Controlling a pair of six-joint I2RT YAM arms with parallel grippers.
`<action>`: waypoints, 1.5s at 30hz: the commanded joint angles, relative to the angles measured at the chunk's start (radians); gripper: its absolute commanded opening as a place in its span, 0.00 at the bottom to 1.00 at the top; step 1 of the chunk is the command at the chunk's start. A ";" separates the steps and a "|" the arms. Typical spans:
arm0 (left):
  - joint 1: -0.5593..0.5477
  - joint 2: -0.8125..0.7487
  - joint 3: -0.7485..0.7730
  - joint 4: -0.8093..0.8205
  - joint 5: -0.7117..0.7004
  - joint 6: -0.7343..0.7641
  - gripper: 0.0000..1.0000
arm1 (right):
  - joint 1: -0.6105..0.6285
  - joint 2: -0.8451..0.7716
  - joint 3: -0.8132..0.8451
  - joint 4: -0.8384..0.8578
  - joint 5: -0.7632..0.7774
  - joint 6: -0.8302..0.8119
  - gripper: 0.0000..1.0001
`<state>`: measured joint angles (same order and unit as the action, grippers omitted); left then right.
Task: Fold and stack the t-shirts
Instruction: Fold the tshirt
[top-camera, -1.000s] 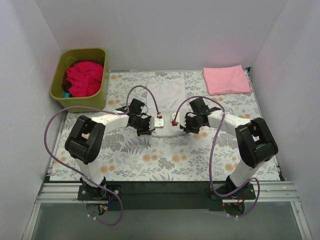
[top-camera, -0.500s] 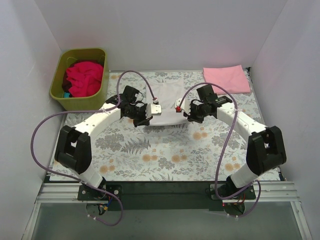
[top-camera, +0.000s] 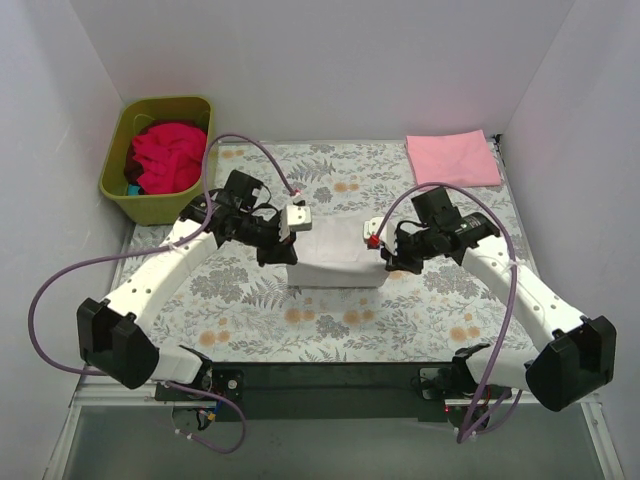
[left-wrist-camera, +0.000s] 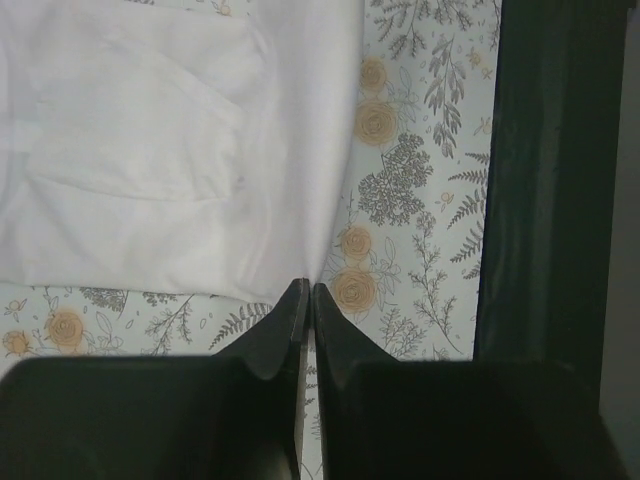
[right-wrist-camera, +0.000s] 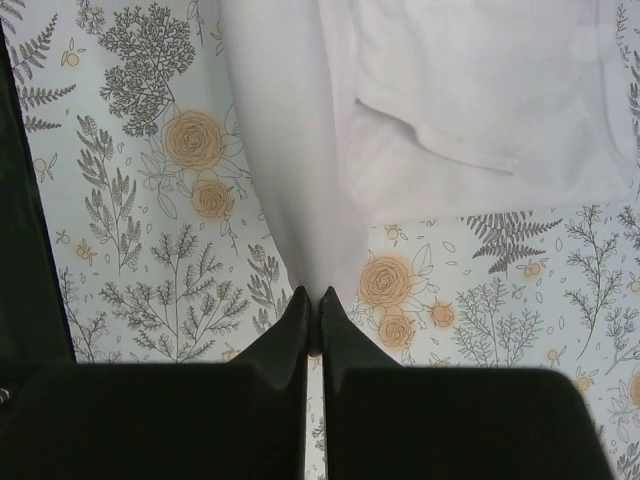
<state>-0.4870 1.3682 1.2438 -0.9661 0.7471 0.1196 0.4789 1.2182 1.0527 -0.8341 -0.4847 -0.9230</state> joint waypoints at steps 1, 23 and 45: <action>0.040 0.029 0.089 -0.025 0.044 -0.054 0.00 | -0.008 0.081 0.097 -0.057 -0.015 -0.006 0.01; 0.199 0.709 0.281 0.208 0.023 -0.080 0.00 | -0.111 0.880 0.503 -0.039 -0.080 -0.039 0.01; 0.082 0.344 0.032 0.308 0.113 -0.146 0.47 | -0.200 0.720 0.586 -0.263 -0.408 0.257 0.50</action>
<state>-0.3656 1.7191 1.2369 -0.7151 0.8234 -0.0132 0.3172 1.8771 1.5127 -1.0611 -0.7921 -0.7872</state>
